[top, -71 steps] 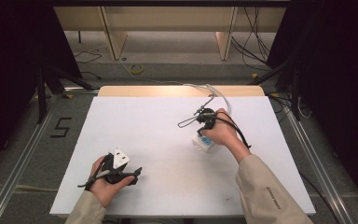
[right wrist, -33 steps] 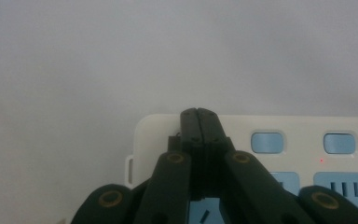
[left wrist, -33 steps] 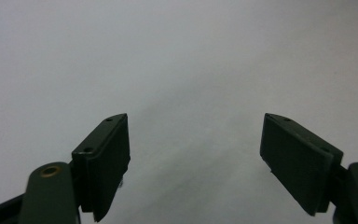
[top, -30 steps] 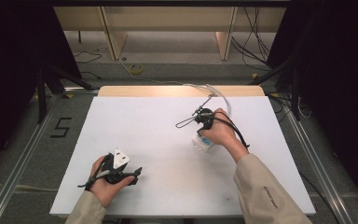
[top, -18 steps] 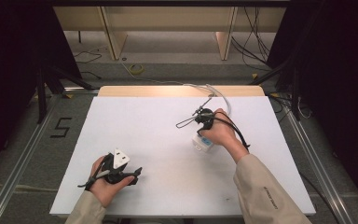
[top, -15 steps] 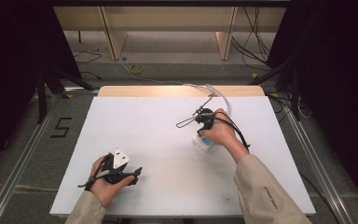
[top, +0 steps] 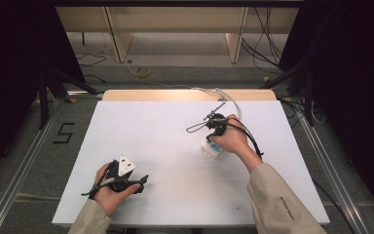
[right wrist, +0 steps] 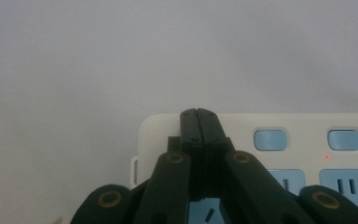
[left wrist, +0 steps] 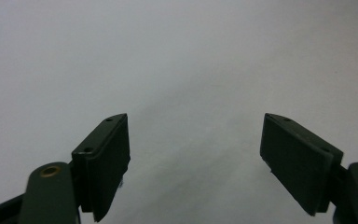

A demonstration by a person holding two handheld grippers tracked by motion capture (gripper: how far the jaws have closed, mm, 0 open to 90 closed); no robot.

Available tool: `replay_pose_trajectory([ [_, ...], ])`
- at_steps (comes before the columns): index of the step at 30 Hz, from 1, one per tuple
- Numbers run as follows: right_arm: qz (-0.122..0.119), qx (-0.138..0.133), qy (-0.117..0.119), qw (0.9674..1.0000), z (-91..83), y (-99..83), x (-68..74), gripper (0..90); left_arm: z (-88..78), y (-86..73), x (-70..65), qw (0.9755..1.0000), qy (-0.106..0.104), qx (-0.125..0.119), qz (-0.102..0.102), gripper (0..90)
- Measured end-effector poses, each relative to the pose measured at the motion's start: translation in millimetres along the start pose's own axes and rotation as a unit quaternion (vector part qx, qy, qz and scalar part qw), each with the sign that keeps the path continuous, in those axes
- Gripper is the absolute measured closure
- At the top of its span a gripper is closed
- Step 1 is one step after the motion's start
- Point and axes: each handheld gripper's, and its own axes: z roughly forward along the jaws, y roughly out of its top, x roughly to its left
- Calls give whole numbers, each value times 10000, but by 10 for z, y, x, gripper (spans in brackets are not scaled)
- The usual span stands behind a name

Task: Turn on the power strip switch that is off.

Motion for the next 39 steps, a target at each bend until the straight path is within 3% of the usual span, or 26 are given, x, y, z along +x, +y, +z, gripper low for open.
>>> replay_pose_trajectory([
  [9, -16, -178, 15, 9998, -100, -35, -13, 897, 3, -2, -4, 10000, 3, 1, -1, 241],
  [21, 30, -384, 69, 9992, -212, -204, -25, 819, 2, -8, -3, 10000, 10, 9, 1, 240],
  [39, 247, -993, 43, 9947, -428, -731, -28, 587, 0, -14, -2, 10000, 17, 12, -8, 238],
])
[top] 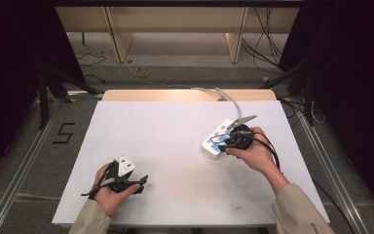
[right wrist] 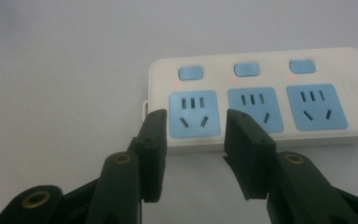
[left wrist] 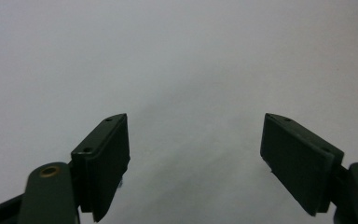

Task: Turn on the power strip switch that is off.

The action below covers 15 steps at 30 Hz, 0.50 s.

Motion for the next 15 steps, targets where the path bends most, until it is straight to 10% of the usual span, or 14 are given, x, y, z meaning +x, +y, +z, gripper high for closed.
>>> replay_pose_trajectory([
  [15, 117, -461, -111, 9988, -262, -496, -42, 475, -1, -2, 0, 10000, 12, 12, -2, 237],
])
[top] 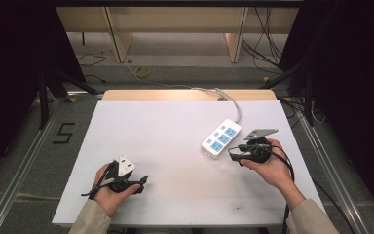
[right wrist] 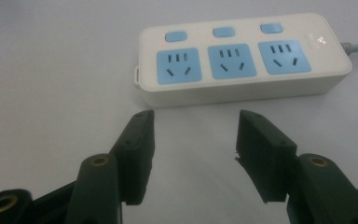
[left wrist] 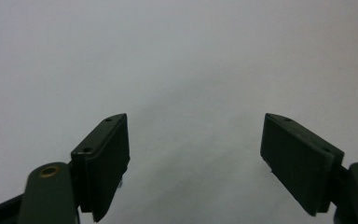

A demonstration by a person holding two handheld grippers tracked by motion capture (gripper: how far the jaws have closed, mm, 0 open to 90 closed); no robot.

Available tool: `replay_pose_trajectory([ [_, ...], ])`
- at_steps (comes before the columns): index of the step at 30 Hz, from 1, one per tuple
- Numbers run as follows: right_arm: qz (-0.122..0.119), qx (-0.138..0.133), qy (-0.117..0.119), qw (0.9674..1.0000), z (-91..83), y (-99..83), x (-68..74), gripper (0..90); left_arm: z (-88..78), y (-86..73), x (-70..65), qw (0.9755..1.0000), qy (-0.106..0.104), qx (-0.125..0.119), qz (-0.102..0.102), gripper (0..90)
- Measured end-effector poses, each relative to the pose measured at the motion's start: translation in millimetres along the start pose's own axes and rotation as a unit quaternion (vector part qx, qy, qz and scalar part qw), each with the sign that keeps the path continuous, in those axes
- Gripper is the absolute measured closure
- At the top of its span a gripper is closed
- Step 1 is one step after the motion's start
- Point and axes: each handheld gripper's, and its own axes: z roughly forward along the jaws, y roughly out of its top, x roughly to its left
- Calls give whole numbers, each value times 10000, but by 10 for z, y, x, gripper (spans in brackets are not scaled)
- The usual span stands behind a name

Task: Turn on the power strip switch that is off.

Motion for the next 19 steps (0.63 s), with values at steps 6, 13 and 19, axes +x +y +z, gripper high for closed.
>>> replay_pose_trajectory([
  [6, 26, -241, -62, 9997, -124, -181, 2, 444, 1, -1, 2, 10000, -7, 11, -6, 237],
  [13, 24, -531, -87, 9985, -215, -400, 34, 429, 3, -3, 3, 10000, 6, 11, -25, 236],
  [19, 60, -643, -78, 9979, -254, -505, 50, 409, 13, 1, 3, 10000, 5, -10, -22, 231],
])
